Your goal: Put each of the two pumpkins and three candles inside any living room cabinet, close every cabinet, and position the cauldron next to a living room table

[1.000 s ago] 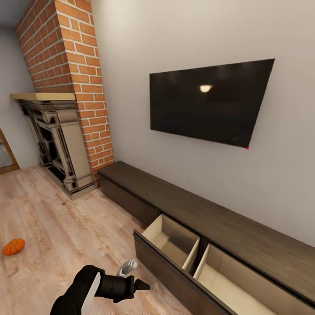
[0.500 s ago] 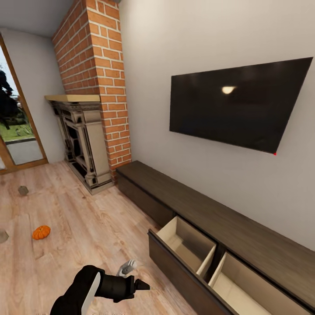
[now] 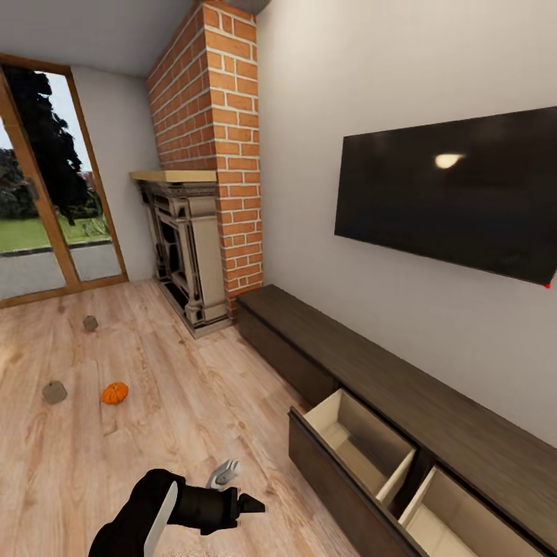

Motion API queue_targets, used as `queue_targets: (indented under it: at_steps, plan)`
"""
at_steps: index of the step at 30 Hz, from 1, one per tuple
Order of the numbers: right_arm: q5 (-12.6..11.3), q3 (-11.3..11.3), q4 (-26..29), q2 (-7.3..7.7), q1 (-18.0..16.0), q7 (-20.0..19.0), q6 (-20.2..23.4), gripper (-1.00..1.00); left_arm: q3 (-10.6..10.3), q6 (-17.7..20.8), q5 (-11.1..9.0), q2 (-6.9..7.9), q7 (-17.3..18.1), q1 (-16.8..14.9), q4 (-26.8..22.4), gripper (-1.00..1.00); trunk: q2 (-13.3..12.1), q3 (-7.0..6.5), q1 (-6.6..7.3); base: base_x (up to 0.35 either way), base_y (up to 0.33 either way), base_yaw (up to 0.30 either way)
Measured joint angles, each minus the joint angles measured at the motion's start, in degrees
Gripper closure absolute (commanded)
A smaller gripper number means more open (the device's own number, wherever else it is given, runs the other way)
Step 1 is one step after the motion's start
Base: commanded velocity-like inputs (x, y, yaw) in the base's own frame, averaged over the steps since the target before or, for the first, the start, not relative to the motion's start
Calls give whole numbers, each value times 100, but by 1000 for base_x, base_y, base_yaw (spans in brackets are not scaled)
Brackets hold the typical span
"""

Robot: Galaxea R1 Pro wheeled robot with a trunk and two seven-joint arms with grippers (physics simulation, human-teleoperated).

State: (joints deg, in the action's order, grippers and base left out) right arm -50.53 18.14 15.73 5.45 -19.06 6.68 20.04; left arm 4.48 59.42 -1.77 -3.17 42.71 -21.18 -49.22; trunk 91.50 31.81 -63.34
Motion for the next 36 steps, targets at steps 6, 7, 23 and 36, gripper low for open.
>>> queue_targets:
  at_steps: [6, 7, 23, 36]
  plan:
    - [0, 0, -2, 0, -1, 0, 0, -100, 0, 0, 0, 0, 0, 0, 0, -100, 0, -17, 0, 0, 0, 278]
    - [0, -1, -1, 0, -1, 0, 0, -100, 0, 0, 0, 0, 0, 0, 0, -100, 0, -20, 0, 0, 0, 278]
    - [5, -3, 0, -8, -1, 0, -7, -100, 0, 0, 0, 0, 0, 0, 0, -100, 0, -65, 0, 0, 0, 278]
    - [9, -3, 0, -44, -1, 0, -21, -100, 0, 2, 0, 2, 0, 0, 0, -100, 0, -101, 0, 0, 0, 278]
